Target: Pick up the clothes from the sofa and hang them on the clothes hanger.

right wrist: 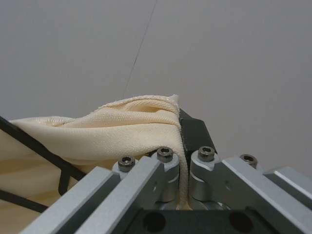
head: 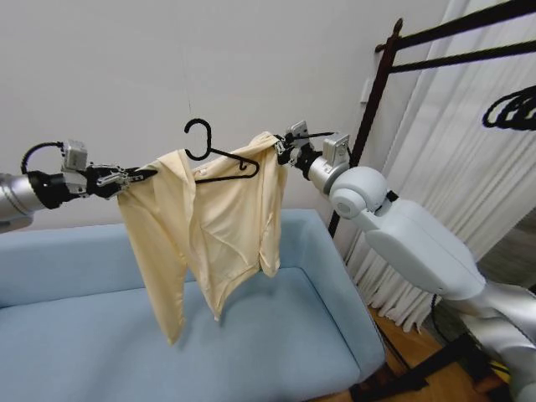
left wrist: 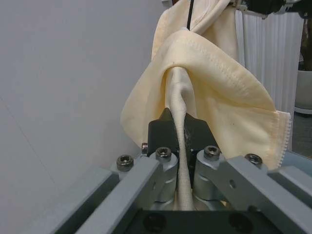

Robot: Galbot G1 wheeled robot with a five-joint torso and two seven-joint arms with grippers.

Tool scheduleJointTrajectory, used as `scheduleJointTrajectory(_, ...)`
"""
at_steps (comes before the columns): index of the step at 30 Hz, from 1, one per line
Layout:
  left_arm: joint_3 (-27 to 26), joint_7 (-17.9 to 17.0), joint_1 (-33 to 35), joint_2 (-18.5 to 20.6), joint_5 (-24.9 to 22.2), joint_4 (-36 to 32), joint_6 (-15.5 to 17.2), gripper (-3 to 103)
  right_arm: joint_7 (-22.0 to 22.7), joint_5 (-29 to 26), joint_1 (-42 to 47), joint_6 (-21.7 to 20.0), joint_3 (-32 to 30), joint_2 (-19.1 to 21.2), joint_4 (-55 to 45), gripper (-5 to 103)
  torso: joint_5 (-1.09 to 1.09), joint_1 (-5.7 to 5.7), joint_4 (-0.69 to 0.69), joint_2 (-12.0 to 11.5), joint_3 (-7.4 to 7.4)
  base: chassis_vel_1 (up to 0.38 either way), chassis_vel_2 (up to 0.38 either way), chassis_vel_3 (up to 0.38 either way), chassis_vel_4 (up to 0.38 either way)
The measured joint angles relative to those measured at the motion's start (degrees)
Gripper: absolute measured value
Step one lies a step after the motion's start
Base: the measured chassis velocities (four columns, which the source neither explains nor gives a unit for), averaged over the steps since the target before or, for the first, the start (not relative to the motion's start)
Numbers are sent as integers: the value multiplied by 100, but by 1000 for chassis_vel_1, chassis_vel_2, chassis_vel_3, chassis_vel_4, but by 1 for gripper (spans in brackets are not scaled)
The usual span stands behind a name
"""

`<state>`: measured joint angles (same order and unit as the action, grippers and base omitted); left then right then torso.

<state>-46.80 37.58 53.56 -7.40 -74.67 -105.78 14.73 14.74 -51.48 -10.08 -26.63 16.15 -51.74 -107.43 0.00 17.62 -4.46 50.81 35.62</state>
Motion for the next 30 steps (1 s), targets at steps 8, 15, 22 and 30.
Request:
scheduleJointTrajectory(8,40,-469,39,-178,123,-218,3,2,1103,-736,-544,-705,165,-285,-278,0,-1,0,0,0,0,0,0,0,0)
scheduleJointTrajectory(15,80,-1220,23,-273,72,-299,-8,2,1393,-1016,-392,-890,370,-17,-913,0,0,0,-2,0,0,0,0,0,0)
scheduleJointTrajectory(22,89,-1572,12,-300,114,-446,-45,2,1458,-970,-125,-841,687,-37,-1143,0,0,0,0,0,0,0,0,0,0)
scheduleJointTrajectory(30,91,-1997,10,-327,120,-481,-287,2,1532,-963,212,-756,1152,-18,-1497,19,0,0,0,0,0,0,0,0,0)
